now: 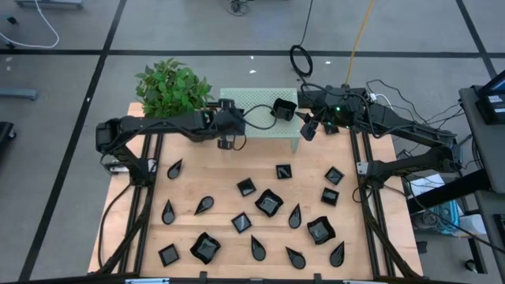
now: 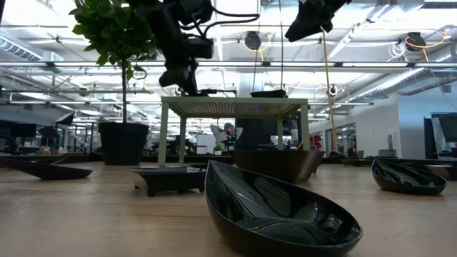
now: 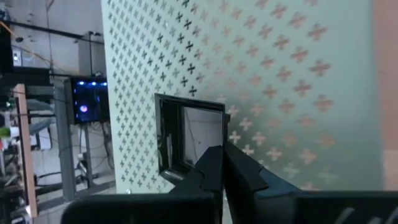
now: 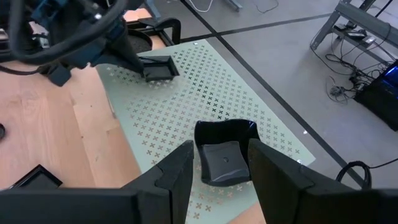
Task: Pick & Place Mini shaped plates
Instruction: Put the square plate on the shelf
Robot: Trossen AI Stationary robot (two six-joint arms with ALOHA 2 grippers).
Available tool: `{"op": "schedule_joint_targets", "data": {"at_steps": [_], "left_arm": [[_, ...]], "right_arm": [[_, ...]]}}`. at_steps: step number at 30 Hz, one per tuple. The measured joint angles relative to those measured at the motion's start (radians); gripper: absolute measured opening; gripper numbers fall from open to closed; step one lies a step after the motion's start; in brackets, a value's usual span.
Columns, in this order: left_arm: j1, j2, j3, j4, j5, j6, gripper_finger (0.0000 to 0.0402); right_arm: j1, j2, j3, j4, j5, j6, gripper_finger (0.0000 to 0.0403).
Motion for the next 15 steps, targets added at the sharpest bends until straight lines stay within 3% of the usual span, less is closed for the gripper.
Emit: {"op": "schedule_joint_targets", "data": {"at_steps": [15], "left_arm": [[0.007, -0.004, 0.0, 0.099, 0.0, -0.043, 0.0064]], "right_arm": [[0.0, 0.0, 0.0, 0.0, 0.0, -0.001, 0.0141]]}}
